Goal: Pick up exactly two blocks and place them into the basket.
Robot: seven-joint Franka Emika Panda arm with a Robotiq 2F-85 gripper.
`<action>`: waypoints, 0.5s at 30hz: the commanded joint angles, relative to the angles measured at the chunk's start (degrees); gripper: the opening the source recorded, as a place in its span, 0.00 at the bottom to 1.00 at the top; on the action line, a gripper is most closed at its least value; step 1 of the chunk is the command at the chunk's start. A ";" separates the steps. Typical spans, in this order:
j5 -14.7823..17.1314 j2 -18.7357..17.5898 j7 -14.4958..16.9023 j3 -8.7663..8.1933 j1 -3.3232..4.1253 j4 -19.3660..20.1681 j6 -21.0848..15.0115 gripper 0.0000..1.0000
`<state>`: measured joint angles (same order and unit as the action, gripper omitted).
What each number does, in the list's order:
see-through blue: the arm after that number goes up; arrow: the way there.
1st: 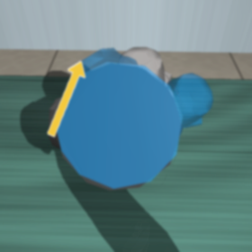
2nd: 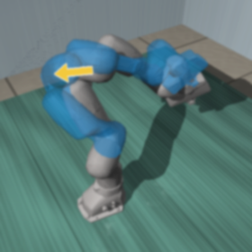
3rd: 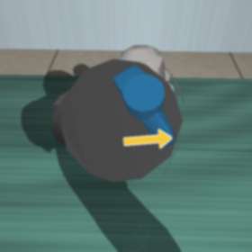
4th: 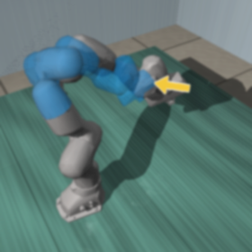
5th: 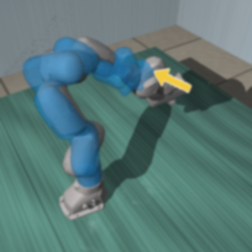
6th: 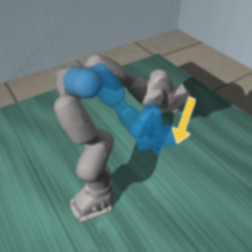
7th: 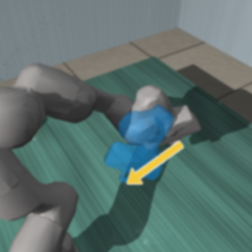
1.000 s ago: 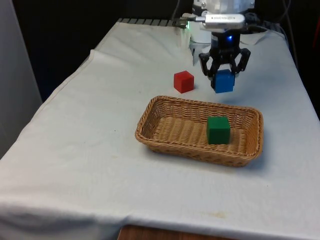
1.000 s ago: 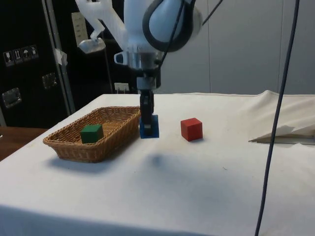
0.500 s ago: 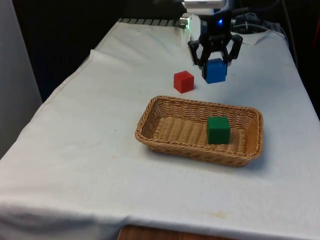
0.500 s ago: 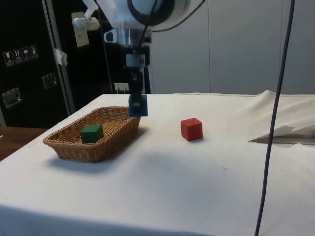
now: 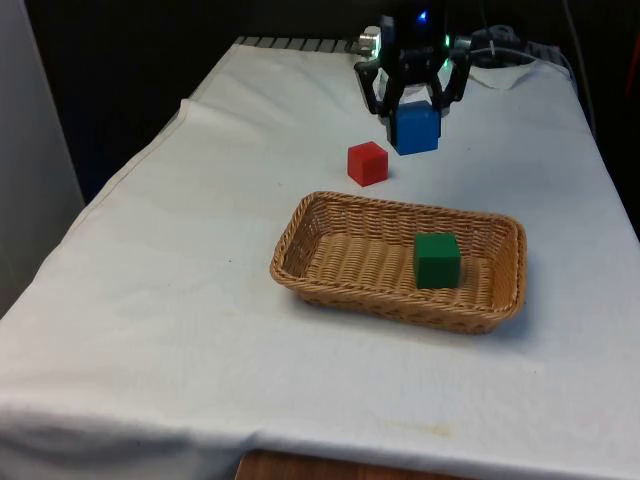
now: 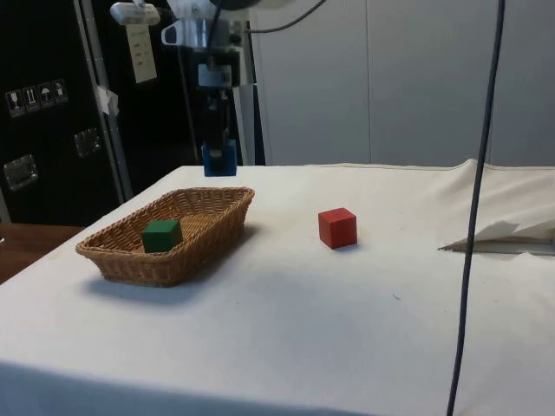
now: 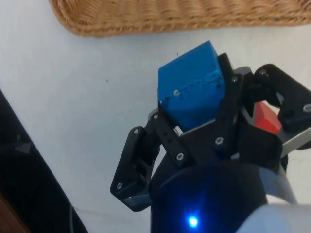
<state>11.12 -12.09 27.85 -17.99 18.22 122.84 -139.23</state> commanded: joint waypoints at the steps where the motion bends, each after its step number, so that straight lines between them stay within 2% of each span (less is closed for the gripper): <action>1: 0.11 -0.34 0.00 0.00 -0.06 -0.57 0.23 0.02; 2: 0.92 -0.97 0.29 0.11 -0.29 -1.55 0.86 0.02; 7: 1.72 -2.64 -0.57 -0.23 -0.29 -3.15 0.74 0.02; 8: 1.26 -2.41 -0.57 -0.29 -0.11 -2.86 0.63 0.02; 10: 1.83 -3.09 -0.97 -0.34 -0.34 -3.32 0.52 0.02; 15: 2.12 -4.24 -1.95 -0.69 -0.34 -3.61 -0.06 0.02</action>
<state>12.72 -15.81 26.13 -18.68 18.05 119.40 -138.88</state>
